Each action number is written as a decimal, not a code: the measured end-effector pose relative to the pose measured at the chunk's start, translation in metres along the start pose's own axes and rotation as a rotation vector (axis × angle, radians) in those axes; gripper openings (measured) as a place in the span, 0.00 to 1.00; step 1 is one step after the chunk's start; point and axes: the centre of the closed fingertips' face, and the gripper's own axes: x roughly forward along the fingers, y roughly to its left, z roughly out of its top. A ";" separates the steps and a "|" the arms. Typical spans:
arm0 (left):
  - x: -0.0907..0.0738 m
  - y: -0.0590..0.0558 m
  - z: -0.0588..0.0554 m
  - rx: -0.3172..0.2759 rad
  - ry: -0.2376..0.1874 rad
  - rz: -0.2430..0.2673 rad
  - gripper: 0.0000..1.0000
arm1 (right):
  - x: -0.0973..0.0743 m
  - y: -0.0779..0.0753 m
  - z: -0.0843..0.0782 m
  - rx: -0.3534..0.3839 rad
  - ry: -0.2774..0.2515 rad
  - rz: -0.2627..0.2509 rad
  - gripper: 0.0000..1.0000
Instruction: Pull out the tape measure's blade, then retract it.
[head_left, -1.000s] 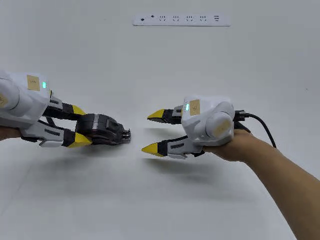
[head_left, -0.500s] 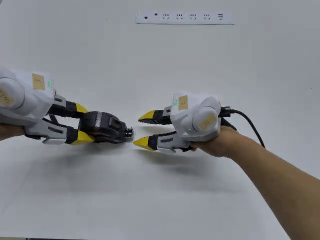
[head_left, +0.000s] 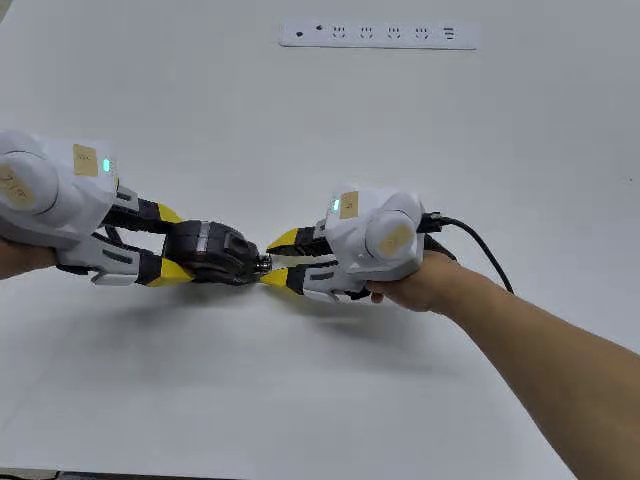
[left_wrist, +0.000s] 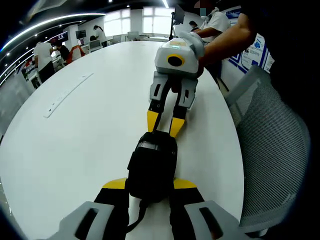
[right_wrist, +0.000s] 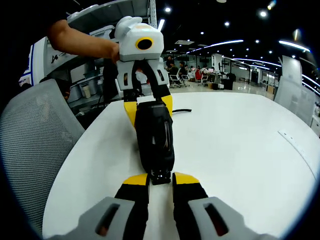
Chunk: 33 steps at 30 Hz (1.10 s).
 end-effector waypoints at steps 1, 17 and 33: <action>0.000 0.000 0.000 0.000 0.000 0.000 0.28 | 0.001 0.000 -0.001 -0.009 0.004 0.004 0.15; 0.000 0.000 0.001 -0.002 -0.003 -0.003 0.28 | 0.005 0.001 -0.002 -0.022 0.014 0.020 0.14; -0.001 -0.001 0.000 0.007 -0.003 0.002 0.27 | 0.005 -0.001 -0.002 -0.022 0.033 0.020 0.11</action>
